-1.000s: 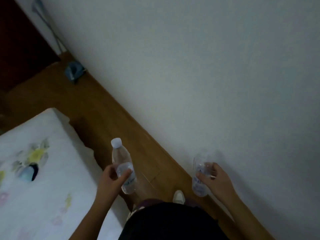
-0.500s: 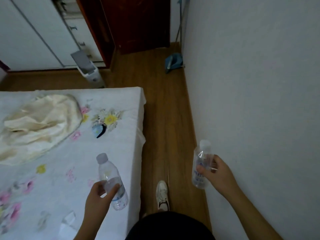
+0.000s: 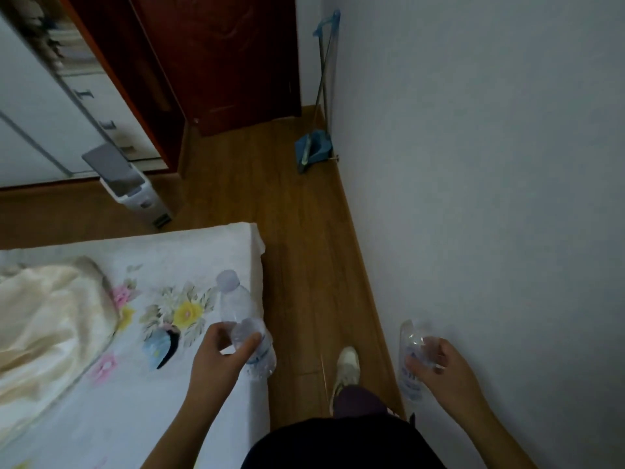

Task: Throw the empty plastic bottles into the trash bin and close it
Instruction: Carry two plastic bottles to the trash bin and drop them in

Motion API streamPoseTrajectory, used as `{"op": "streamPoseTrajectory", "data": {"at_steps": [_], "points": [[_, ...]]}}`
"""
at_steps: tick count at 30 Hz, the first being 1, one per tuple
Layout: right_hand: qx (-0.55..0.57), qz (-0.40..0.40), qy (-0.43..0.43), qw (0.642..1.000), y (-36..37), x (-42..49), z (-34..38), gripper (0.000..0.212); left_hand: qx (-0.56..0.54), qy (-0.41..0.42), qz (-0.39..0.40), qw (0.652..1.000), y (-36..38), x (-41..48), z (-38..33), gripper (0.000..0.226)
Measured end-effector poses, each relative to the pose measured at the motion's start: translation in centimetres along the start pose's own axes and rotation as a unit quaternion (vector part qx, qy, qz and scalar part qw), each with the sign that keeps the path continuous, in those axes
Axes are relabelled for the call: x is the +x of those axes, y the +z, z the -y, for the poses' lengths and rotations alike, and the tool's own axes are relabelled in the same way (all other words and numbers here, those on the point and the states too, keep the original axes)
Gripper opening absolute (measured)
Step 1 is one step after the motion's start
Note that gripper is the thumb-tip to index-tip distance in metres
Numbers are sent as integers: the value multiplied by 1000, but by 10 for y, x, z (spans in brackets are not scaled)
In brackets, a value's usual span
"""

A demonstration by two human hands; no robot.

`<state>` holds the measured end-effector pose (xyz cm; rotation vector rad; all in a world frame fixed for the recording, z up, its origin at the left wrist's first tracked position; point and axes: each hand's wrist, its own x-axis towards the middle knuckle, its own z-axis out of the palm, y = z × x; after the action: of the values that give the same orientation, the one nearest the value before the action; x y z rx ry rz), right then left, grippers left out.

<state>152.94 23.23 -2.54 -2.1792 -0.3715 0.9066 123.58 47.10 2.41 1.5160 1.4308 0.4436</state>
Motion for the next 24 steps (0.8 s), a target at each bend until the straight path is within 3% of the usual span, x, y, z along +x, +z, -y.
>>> {"op": "streamPoseTrajectory", "data": {"at_steps": [3, 7, 11, 18, 24], "points": [[-2, 4, 10, 1000, 2, 46, 21, 44, 5, 22, 10, 1000, 8, 52, -24, 37], [-11, 34, -8, 999, 19, 129, 84, 75, -7, 0, -34, 999, 8, 126, -51, 36], [-22, 98, -66, 993, 44, 213, 177, 42, -24, -42, -100, 994, -1, 186, -74, 35], [-39, 202, -160, 965, 100, 314, 344, 85, -60, -97, -192, 975, -26, 263, -99, 36], [-57, 225, -177, 956, 144, 392, 426, 80, -63, -127, -219, 965, -39, 360, -109, 39]]}}
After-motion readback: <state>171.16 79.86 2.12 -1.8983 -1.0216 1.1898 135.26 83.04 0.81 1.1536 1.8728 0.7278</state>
